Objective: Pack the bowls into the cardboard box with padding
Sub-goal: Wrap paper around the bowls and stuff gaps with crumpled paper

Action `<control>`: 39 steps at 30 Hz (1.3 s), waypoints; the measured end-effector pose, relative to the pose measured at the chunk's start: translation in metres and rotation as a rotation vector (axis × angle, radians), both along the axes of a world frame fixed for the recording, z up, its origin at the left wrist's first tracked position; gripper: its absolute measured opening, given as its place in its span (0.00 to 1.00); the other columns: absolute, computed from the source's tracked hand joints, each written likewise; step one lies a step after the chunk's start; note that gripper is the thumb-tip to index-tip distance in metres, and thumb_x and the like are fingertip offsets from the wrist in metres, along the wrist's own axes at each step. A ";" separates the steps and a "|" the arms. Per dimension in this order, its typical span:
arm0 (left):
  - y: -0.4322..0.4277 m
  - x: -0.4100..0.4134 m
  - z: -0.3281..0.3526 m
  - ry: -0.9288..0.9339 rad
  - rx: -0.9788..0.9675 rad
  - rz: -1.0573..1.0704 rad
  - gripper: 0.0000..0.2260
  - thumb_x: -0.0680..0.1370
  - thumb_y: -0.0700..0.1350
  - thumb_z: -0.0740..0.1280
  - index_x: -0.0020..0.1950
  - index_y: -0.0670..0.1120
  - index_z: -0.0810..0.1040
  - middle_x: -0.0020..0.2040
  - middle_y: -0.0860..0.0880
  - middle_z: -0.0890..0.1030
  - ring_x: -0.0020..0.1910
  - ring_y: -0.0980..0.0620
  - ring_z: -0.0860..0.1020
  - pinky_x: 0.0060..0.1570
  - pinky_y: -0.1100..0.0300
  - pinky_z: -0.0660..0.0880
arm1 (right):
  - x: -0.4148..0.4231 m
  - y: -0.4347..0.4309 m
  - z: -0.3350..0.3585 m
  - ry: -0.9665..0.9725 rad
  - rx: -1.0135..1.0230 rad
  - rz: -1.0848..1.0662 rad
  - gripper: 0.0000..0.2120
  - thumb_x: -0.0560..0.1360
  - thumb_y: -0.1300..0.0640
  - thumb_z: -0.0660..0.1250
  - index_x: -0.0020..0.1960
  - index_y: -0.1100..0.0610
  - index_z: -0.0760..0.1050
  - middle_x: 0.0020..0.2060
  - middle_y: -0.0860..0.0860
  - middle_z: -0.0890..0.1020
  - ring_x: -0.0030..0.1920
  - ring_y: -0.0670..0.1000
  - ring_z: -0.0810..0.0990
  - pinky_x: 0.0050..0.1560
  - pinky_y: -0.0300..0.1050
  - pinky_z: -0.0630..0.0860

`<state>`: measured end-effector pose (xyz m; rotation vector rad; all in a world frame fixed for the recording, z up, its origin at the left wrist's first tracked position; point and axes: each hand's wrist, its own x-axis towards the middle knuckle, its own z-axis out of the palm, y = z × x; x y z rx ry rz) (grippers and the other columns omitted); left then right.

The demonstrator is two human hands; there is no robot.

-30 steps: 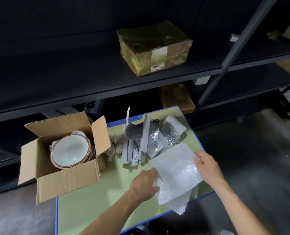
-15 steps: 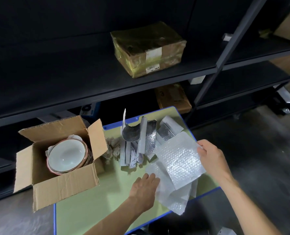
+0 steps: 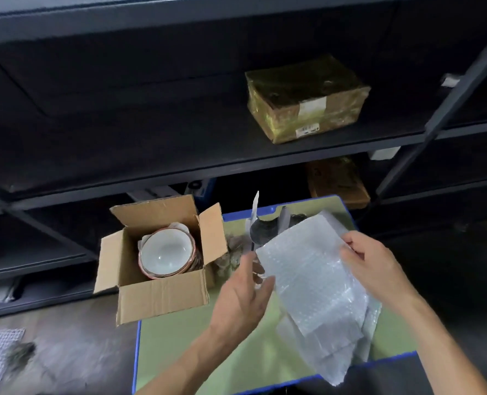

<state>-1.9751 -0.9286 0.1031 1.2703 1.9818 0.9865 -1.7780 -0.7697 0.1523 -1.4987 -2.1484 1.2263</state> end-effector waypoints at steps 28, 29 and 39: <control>-0.005 -0.218 -0.020 0.694 -0.210 -0.302 0.27 0.78 0.40 0.64 0.76 0.52 0.64 0.72 0.55 0.69 0.61 0.48 0.74 0.54 0.54 0.73 | -0.246 -0.083 0.089 -0.374 0.380 0.349 0.22 0.73 0.67 0.57 0.54 0.48 0.82 0.45 0.55 0.84 0.45 0.57 0.80 0.43 0.52 0.79; -0.002 -0.219 -0.022 0.723 -0.218 -0.310 0.28 0.77 0.40 0.65 0.77 0.52 0.63 0.71 0.54 0.69 0.61 0.47 0.74 0.53 0.53 0.74 | -0.252 -0.085 0.086 -0.391 0.404 0.349 0.20 0.71 0.68 0.57 0.51 0.50 0.82 0.42 0.56 0.84 0.43 0.58 0.80 0.41 0.53 0.79; 0.002 -0.225 -0.045 0.837 -0.151 -0.301 0.20 0.76 0.41 0.68 0.67 0.51 0.72 0.64 0.50 0.73 0.55 0.45 0.77 0.54 0.51 0.75 | -0.284 -0.091 0.070 -0.526 0.536 0.389 0.19 0.68 0.68 0.59 0.50 0.51 0.81 0.34 0.54 0.80 0.36 0.58 0.77 0.32 0.51 0.70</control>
